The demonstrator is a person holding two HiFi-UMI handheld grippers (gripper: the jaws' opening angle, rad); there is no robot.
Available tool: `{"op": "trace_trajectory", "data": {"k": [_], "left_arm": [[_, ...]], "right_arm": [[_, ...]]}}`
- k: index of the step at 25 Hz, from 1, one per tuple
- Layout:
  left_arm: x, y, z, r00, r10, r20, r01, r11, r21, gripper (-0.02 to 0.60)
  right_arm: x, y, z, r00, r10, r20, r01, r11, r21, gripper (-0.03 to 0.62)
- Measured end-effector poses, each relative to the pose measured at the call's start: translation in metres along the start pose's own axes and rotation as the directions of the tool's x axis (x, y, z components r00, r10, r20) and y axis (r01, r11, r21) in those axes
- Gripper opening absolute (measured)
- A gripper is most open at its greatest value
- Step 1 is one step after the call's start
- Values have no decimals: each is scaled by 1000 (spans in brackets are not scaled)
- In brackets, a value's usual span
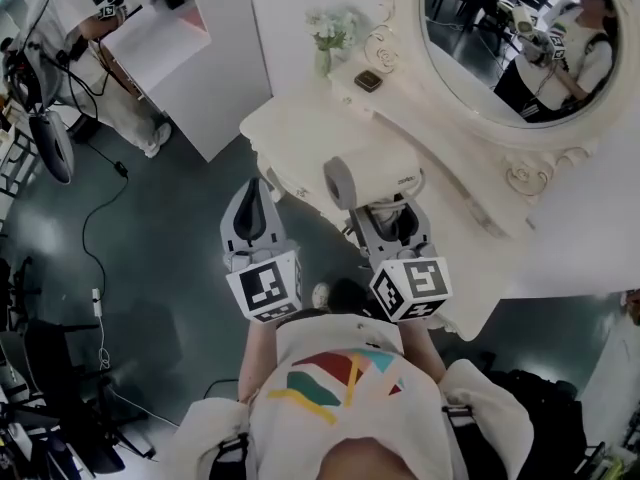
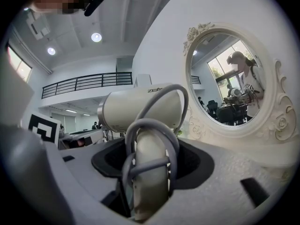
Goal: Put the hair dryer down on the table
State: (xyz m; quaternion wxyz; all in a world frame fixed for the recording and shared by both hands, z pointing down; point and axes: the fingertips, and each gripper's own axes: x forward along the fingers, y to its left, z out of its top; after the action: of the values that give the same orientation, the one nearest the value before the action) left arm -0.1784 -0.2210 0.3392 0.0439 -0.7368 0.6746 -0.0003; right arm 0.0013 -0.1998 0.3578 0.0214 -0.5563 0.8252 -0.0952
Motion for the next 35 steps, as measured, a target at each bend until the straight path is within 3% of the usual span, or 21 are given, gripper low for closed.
{"op": "trace_trajectory", "data": {"k": [10, 21, 35], "left_arm": [[34, -42, 30, 998, -56, 40, 57, 998, -26, 5], [55, -57, 27, 996, -85, 42, 85, 996, -5, 5], [72, -56, 10, 996, -88, 10, 88, 996, 13, 5]], "right_arm": [[13, -22, 30, 999, 13, 35, -12, 999, -37, 258], [24, -44, 28, 999, -13, 32, 14, 1000, -23, 258], [57, -85, -18, 986, -106, -130, 107, 994, -3, 258]]}}
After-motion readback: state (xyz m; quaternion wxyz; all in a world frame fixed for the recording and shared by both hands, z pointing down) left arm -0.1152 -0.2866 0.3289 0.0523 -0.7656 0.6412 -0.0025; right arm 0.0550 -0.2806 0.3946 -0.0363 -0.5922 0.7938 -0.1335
